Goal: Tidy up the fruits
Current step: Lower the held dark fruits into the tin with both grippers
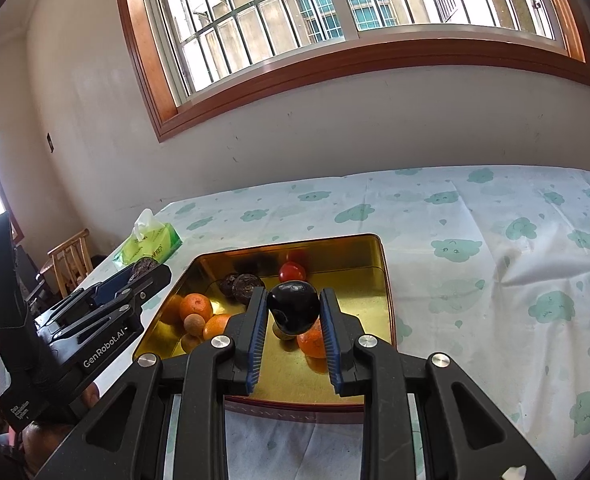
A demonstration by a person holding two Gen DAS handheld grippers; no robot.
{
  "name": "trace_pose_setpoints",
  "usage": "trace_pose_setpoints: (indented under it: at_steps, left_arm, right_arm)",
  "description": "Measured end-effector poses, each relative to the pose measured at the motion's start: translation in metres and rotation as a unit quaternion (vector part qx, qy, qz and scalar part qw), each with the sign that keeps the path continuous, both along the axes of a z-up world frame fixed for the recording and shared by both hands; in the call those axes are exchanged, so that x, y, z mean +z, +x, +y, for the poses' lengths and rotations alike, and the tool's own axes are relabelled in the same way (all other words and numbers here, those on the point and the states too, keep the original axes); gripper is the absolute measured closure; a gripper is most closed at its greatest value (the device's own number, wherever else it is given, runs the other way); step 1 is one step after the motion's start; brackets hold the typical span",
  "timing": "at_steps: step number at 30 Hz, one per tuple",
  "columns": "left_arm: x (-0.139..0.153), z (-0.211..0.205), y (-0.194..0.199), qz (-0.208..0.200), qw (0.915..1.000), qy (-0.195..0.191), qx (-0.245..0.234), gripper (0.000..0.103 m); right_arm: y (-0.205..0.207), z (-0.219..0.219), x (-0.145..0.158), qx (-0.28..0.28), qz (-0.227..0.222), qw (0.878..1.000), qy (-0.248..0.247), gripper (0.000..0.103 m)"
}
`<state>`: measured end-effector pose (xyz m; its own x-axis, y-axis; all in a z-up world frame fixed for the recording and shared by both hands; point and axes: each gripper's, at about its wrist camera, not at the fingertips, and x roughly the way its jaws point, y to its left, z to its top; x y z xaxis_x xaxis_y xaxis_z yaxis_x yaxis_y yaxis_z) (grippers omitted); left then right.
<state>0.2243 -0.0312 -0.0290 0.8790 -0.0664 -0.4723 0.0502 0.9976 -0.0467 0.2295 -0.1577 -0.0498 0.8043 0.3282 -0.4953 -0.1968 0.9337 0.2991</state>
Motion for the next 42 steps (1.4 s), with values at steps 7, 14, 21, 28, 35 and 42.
trace_pose_setpoints:
  at_steps: [7,14,21,28,35,42]
  left_arm:
    - [-0.001,0.000,0.006,-0.001,1.0000,0.002,-0.001,0.065]
    - [-0.001,0.001,0.010,-0.001,1.0000,0.004,-0.001,0.065]
    - [-0.002,0.001,0.014,-0.002,1.0000,0.003,-0.003,0.065]
    - [-0.003,0.000,0.019,-0.001,1.0000,0.006,-0.004,0.065]
    - [-0.004,0.001,0.022,-0.001,1.0000,0.005,-0.005,0.065]
    - [-0.006,0.001,0.024,0.001,1.0000,0.006,-0.006,0.065]
  right_arm:
    - [0.006,0.001,-0.001,0.001,0.001,1.000,0.000,0.079]
    - [0.011,0.005,-0.002,0.004,0.001,1.000,0.001,0.079]
    - [0.014,0.005,-0.003,0.005,0.003,1.000,0.001,0.079]
    - [0.018,0.007,-0.004,0.007,0.004,1.000,0.000,0.079]
    - [0.020,0.008,-0.006,0.008,0.006,1.000,0.000,0.079]
    - [0.024,0.009,-0.008,0.009,0.010,1.000,0.000,0.079]
